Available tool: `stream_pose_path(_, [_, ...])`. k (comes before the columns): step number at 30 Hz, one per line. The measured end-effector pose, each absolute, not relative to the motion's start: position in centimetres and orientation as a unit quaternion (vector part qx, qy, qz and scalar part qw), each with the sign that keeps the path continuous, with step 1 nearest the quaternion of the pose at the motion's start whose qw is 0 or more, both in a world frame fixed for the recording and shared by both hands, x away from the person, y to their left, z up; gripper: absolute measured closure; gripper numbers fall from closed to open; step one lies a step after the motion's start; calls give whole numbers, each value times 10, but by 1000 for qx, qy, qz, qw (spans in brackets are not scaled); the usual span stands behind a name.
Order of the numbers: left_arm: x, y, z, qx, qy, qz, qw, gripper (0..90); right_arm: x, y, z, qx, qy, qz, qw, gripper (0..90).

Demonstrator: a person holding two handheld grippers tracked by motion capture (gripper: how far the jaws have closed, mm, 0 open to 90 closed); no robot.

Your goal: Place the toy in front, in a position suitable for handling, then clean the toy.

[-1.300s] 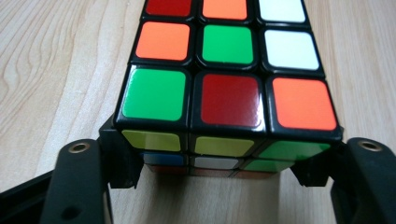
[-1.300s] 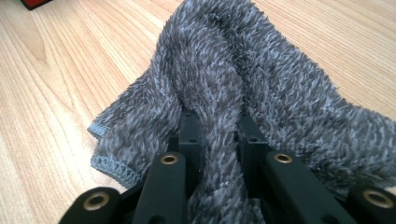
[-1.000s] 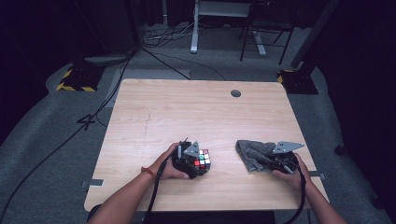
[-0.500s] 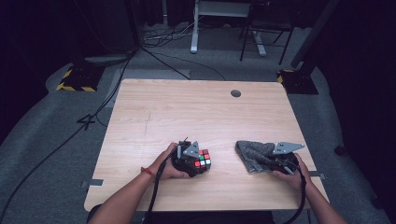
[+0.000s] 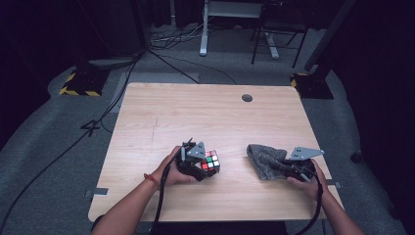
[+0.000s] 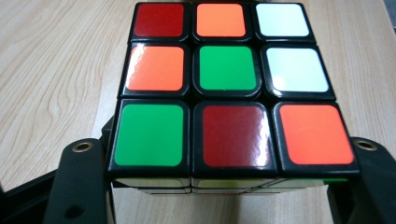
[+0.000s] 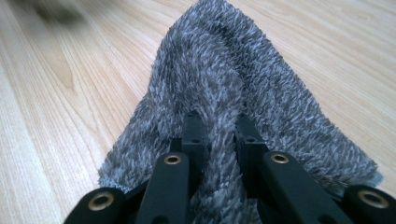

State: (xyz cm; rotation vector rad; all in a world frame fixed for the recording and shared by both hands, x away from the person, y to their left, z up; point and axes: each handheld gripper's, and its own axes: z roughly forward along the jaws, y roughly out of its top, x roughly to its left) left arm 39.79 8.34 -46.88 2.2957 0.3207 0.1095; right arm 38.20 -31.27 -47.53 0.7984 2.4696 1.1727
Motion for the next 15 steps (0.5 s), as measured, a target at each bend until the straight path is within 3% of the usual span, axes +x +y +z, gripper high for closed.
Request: stream_pose_path(15, [396, 80, -465, 915, 112, 73, 380, 337, 382, -298, -454, 247, 857, 423, 160, 785])
